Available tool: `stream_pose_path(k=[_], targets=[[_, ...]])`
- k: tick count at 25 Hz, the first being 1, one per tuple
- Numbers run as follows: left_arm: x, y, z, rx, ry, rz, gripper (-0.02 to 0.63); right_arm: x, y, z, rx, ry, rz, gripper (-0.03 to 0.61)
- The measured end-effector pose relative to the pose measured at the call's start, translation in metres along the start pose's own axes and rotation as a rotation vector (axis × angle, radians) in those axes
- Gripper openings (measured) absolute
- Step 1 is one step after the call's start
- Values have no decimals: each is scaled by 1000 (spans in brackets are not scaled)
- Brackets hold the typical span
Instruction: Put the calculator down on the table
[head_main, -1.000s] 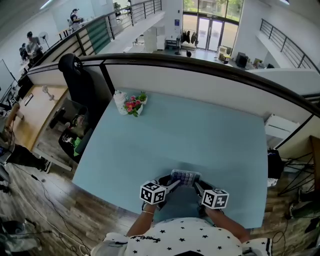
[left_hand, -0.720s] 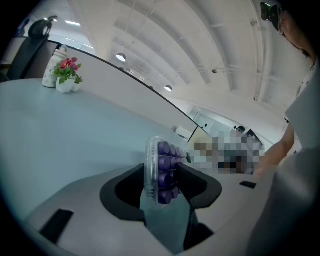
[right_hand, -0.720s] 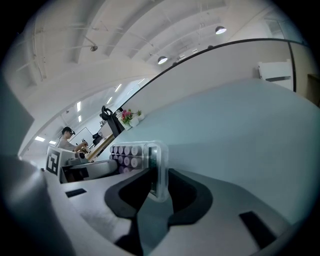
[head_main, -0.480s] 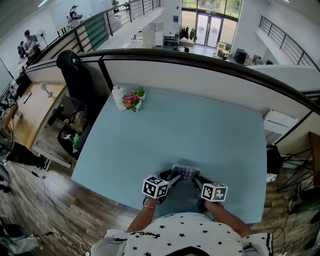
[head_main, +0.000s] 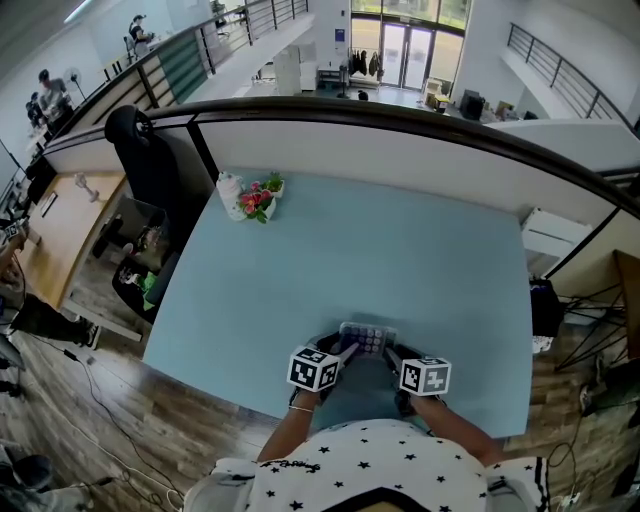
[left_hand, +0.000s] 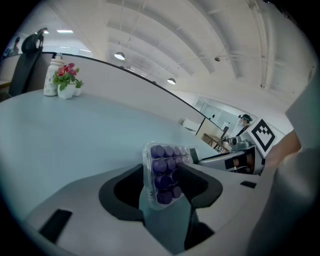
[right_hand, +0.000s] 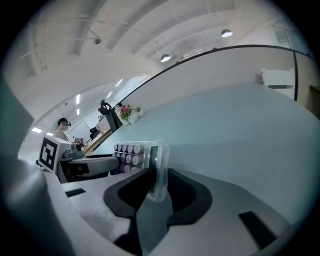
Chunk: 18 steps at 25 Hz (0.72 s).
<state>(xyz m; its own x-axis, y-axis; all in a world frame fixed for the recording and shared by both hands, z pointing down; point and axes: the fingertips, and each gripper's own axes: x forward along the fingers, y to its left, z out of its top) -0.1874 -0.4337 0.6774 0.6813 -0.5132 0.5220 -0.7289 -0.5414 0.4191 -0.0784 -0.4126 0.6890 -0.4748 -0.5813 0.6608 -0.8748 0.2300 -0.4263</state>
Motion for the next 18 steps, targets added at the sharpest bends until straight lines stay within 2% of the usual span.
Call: stream_pose_path(k=[9, 18], targets=[[5, 7, -2, 15, 31, 74, 235, 6, -1, 2, -59, 9, -27, 127], [8, 11, 1, 49, 30, 99, 236, 10, -4, 2, -96, 23, -43, 147]])
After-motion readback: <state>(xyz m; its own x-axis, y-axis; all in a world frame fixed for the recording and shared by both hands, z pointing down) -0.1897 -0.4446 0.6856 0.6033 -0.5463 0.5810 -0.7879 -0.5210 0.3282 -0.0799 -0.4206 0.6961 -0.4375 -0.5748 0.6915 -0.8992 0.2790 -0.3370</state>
